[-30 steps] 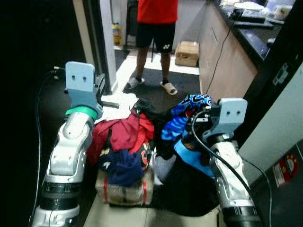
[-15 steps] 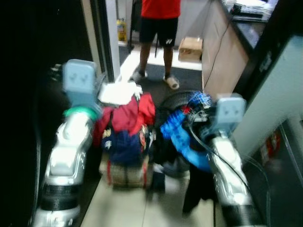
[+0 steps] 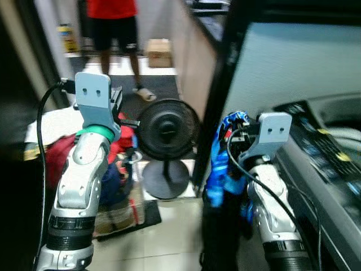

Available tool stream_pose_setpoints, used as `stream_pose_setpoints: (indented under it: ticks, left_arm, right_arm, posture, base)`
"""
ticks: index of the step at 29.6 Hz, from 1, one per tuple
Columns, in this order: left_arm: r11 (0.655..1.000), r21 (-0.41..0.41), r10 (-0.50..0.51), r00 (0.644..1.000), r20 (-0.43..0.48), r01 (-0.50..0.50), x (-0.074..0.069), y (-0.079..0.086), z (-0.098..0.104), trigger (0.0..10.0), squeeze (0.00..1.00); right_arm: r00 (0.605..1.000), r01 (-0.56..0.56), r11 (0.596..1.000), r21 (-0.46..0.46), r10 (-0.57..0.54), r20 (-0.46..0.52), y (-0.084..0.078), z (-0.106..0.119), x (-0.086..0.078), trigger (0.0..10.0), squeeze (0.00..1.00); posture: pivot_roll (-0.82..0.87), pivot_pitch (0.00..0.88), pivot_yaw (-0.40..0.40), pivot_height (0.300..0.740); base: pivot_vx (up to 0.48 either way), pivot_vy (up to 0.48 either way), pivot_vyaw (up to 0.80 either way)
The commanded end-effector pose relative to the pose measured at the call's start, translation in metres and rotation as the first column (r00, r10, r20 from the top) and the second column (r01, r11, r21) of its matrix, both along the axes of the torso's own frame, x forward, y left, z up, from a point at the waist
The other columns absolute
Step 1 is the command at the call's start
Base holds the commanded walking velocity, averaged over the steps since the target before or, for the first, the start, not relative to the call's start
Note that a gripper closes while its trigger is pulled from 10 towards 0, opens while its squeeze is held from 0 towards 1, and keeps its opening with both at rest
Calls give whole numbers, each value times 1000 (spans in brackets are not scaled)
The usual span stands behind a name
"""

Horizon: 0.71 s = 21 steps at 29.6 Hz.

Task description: Clothes washing

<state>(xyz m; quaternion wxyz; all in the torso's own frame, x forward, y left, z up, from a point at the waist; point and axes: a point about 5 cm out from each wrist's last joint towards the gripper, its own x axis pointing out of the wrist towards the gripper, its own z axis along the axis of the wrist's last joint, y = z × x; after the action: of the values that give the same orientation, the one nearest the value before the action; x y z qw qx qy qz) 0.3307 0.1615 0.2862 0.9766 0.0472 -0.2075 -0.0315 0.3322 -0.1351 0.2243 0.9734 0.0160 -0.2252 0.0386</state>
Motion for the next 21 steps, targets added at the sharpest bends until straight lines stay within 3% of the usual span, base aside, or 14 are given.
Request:
stream_pose_setpoints:
  ticks: [1,2,5,6,8,11,18,21]
  left_arm:
    - [998,45,-46,995,94,41,-7,-5,23,10000,0]
    - [998,45,-46,995,94,41,-7,-5,23,10000,0]
    - [993,81,-100,964,245,82,-18,-6,64,10000,0]
    - [993,81,-100,964,245,82,-18,-6,64,10000,0]
    - [994,86,-98,940,327,74,-26,0,88,10000,0]
    - [994,80,-93,925,368,68,-30,5,100,10000,0]
    - [997,68,-68,923,378,46,-31,11,104,10000,0]
    - [997,48,-68,938,339,56,-29,6,91,10000,0]
  right_arm:
    - [996,-39,999,27,37,78,3,22,-3,10000,0]
    - [996,-39,999,27,37,78,3,22,-3,10000,0]
    - [975,-132,988,76,116,190,13,54,-9,10000,0]
    - [975,-132,988,76,116,190,13,54,-9,10000,0]
    - [954,-193,975,114,159,253,16,72,-14,10000,0]
    - [945,-225,965,135,183,271,18,77,-15,10000,0]
    - [928,-281,950,136,233,290,23,80,-21,10000,0]
    - [926,-220,972,84,181,332,17,91,-27,10000,0]
  posture:
    - [40,0,12,740]
    - [40,0,12,740]
    - [46,0,15,740]
    - [46,0,15,740]
    - [49,0,14,740]
    - [54,0,12,740]
    - [62,0,10,740]
    - [65,0,7,740]
  base:
    - [0,0,-800]
    - [0,0,-800]
    - [0,0,-800]
    - [0,0,-800]
    - [0,0,-800]
    - [0,0,-800]
    - [0,0,-800]
    - [0,0,-800]
